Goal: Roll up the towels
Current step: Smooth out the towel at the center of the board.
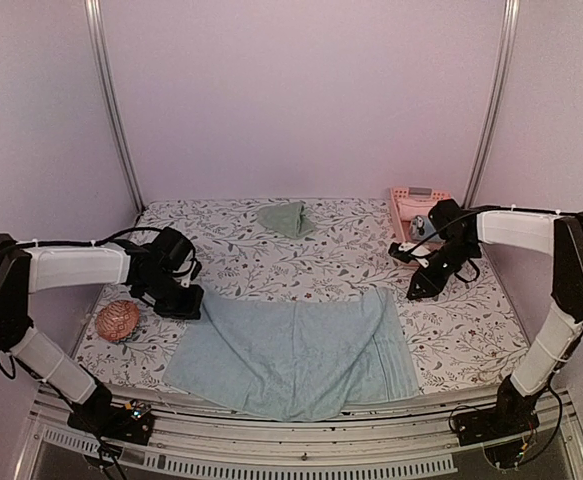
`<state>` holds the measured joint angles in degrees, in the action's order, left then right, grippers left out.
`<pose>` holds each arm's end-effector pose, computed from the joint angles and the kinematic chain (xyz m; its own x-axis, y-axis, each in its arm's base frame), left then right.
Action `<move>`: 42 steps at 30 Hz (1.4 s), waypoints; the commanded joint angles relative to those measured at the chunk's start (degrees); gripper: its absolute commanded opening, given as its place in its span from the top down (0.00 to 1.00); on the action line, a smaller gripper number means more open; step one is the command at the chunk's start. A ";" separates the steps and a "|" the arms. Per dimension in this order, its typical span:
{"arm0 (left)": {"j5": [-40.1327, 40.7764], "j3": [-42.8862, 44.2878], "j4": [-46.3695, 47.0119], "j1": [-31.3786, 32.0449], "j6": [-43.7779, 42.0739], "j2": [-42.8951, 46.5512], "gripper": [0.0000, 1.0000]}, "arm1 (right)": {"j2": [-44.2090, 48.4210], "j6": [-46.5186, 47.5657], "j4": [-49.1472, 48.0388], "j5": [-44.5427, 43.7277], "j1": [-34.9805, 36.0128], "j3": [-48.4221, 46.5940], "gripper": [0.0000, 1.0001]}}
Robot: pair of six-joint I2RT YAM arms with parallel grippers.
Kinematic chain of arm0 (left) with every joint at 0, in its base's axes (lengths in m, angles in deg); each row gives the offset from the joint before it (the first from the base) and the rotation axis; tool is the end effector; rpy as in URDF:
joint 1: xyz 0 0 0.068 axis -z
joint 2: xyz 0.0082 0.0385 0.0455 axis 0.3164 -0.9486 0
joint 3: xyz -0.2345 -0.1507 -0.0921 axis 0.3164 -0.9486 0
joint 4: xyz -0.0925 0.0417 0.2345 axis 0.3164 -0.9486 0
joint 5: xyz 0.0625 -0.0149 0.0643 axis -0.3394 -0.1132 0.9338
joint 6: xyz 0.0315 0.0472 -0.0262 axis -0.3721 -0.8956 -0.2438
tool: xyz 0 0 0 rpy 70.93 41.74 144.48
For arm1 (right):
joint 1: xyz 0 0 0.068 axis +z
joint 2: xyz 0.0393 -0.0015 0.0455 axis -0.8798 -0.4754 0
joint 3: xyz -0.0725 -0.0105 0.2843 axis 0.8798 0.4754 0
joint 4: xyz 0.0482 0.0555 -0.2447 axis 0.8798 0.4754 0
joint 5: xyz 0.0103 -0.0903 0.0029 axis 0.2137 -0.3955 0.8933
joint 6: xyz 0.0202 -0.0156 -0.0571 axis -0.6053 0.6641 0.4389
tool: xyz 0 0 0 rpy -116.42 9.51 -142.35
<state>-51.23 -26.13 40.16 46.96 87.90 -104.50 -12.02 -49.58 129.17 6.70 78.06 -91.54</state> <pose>0.2334 -0.1307 0.1882 -0.9577 0.0301 -0.2862 0.0942 0.9725 -0.2129 0.3010 0.1052 0.2112 -0.5525 -0.7425 -0.3788 -0.8248 0.5526 0.1199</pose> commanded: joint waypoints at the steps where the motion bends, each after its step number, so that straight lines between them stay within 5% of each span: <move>1: -1.71 -0.96 0.02 0.49 1.30 -1.63 1.00 | -3.72 0.53 0.71 5.23 2.45 -1.72 0.77; 19: 0.41 -8.30 -1.28 0.49 7.84 -2.32 1.00 | -12.69 -6.46 -5.09 -1.52 4.36 0.85 0.80; 30: 2.23 -11.52 -4.51 0.87 13.25 2.36 1.00 | -5.87 -7.02 -1.83 -7.32 -1.36 3.12 0.80; 42: 4.60 -1.93 -9.95 2.45 12.05 9.47 1.00 | -0.84 -7.45 2.71 -4.46 -1.40 -4.95 0.74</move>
<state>-50.14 -33.43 32.77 49.03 100.33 -98.16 -16.28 -56.31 130.26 1.33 76.66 -91.98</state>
